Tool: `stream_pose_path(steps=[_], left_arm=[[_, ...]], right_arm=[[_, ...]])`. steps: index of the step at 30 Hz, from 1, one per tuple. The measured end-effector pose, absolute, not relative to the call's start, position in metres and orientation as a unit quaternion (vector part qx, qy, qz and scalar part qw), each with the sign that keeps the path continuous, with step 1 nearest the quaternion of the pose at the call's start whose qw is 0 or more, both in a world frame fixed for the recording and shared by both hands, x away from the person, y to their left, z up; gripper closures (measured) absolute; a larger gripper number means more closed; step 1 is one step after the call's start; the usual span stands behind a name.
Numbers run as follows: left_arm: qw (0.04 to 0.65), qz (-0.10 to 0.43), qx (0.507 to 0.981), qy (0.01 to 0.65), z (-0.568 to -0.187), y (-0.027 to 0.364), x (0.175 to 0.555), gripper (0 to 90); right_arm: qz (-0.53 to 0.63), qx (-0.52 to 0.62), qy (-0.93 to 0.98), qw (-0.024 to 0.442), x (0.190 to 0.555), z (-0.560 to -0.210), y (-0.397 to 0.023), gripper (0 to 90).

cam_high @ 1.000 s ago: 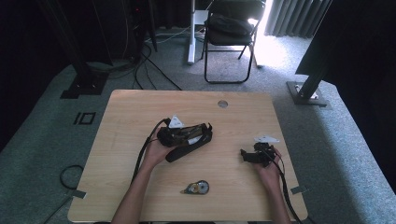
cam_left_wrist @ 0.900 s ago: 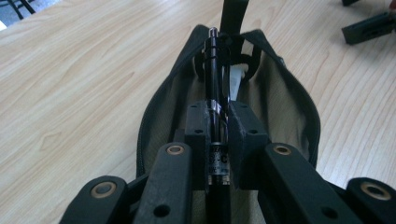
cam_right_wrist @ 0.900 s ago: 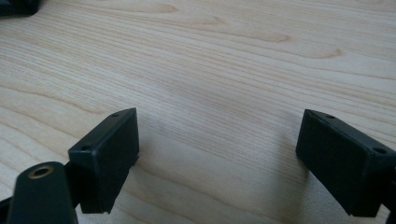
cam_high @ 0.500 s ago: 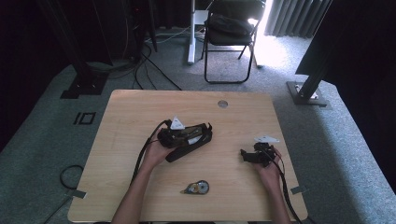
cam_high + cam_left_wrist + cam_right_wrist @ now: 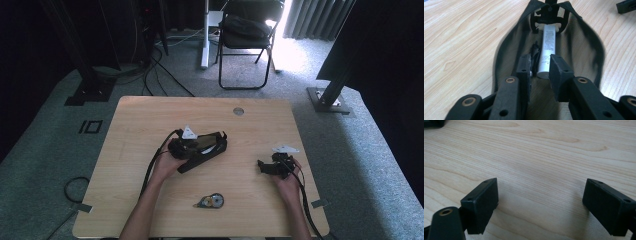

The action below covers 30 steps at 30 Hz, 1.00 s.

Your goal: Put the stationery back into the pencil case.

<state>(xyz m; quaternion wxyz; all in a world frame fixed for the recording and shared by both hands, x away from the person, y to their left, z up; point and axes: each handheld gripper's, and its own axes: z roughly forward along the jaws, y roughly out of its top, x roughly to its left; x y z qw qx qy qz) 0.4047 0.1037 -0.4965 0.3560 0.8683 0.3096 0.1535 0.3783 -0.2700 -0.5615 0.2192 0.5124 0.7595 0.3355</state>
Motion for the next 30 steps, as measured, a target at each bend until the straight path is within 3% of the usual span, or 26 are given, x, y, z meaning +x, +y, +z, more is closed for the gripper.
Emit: stream_pose_path(steps=[30], left_arm=[[0.398,0.154,0.860,0.278,-0.473,0.090,0.370,64.8]], right_arm=[[0.335,0.511,0.760,0.220,0.378,-0.562,-0.270,13.2]])
